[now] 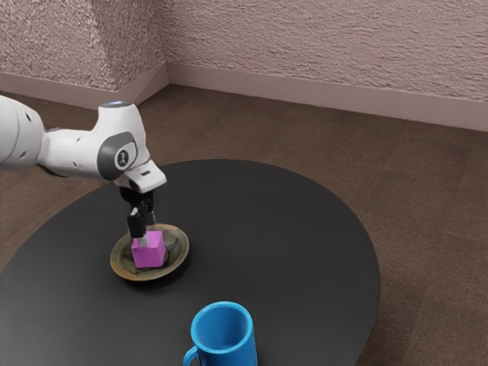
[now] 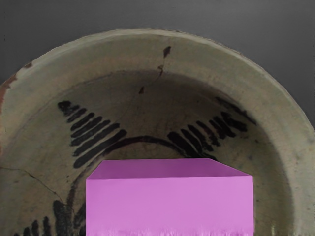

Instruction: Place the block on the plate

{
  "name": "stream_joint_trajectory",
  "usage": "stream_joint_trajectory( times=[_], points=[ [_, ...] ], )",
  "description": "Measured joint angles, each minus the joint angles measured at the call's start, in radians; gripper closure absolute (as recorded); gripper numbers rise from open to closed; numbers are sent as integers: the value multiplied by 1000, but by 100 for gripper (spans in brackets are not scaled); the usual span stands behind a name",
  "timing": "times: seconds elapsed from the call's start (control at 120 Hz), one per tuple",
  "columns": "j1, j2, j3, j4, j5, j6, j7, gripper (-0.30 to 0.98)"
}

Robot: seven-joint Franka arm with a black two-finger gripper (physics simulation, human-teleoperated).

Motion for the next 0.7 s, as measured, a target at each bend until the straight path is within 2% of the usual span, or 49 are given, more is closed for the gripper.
stream_joint_trajectory(
  times=[0.233, 0.375, 0.517, 0.7],
  points=[
    [-2, -126, -27, 46, 4, -59, -2, 2],
    [-30, -181, -134, 200, 26, -211, -45, 1],
    [-101, -205, -157, 385, 57, -387, -99, 1],
    [-151, -233, -175, 426, 88, -519, -165, 0]
  ],
)
